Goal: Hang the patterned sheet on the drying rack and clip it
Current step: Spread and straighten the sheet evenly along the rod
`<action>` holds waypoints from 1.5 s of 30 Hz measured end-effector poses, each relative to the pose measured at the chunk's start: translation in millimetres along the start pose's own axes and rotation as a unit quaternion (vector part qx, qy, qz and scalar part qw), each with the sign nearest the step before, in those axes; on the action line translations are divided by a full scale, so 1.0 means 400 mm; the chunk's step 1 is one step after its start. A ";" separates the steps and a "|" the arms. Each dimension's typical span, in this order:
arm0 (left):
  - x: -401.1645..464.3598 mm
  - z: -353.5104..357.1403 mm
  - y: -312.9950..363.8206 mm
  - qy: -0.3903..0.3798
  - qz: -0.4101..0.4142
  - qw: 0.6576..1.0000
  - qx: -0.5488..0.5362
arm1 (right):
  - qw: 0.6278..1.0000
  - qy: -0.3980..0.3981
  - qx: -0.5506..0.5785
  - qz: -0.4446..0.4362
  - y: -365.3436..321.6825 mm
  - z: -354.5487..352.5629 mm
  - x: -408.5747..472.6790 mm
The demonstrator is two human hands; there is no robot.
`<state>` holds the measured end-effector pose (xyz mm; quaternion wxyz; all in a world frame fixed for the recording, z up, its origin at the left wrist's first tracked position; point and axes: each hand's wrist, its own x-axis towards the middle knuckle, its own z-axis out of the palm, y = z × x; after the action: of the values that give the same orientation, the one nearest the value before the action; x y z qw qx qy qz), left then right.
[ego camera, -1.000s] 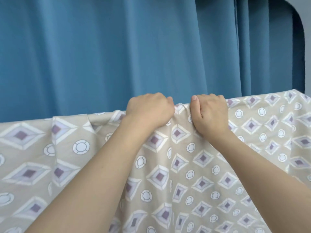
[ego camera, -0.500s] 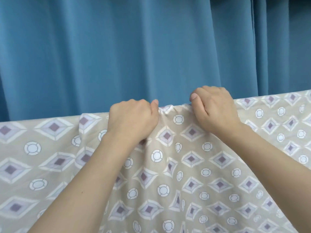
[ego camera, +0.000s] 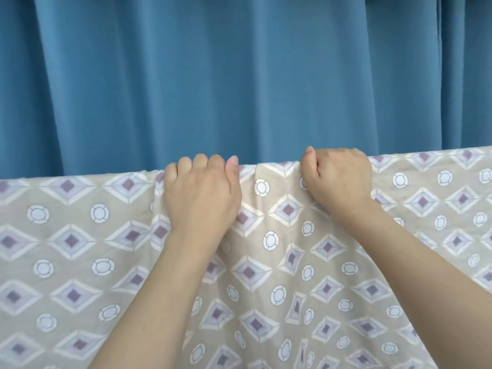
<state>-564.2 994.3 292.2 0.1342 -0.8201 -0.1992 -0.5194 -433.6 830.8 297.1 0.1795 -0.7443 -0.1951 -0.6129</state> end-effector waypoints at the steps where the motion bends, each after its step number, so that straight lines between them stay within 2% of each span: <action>1: 0.022 -0.015 -0.006 -0.034 -0.006 0.999 -0.001 | 1.000 -0.018 0.001 0.003 -0.005 -0.004 0.002; 5: 0.103 -0.035 -0.020 -0.137 -0.006 0.989 -0.063 | 0.998 -0.054 0.022 0.023 -0.025 -0.028 0.011; 7: 0.118 -0.041 -0.013 -0.167 0.012 0.984 -0.057 | 0.998 -0.034 0.055 -0.025 -0.059 -0.040 0.015; 9: 0.118 -0.036 -0.009 -0.174 0.022 0.983 -0.051 | 0.993 -0.047 0.084 -0.074 -0.101 -0.046 0.017; 11: 0.109 -0.031 -0.011 -0.162 0.031 0.985 -0.045 | 0.992 -0.076 0.066 -0.077 -0.132 -0.045 0.013; 14: 0.098 -0.027 -0.027 -0.131 0.032 0.989 -0.055 | 0.996 -0.076 0.012 -0.055 -0.153 -0.043 0.010; 21: 0.085 -0.028 -0.159 -0.099 -0.058 0.991 -0.062 | 0.994 -0.105 0.004 -0.032 -0.166 -0.036 0.015; 26: 0.051 -0.006 -0.193 -0.002 -0.014 1.000 0.008 | 0.995 -0.094 0.008 -0.023 -0.173 -0.034 0.014; 28: 0.044 -0.003 -0.195 0.005 -0.005 1.000 0.017 | 0.995 -0.097 0.016 -0.006 -0.176 -0.034 0.015; 31: 0.055 -0.006 -0.188 -0.015 -0.011 1.000 0.006 | 0.997 -0.067 0.023 0.006 -0.215 -0.027 0.022; 35: 0.067 -0.012 -0.181 -0.051 -0.007 0.998 -0.022 | 0.997 0.001 0.057 -0.049 -0.306 0.003 0.008; 38: 0.073 -0.023 -0.204 -0.077 0.003 0.996 -0.037 | 0.997 0.029 0.057 -0.032 -0.333 0.016 0.005; 41: 0.059 -0.035 -0.239 -0.055 0.010 0.998 -0.034 | 0.996 0.045 0.068 -0.030 -0.345 0.020 0.007; 45: 0.022 -0.037 -0.340 0.023 -0.037 0.999 -0.023 | 0.996 0.034 0.084 -0.012 -0.331 0.014 0.005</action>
<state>-636.0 1110.2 308.1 0.1007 -0.8027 -0.2147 -0.5472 -496.3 947.5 301.8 0.2404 -0.7032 -0.2484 -0.6213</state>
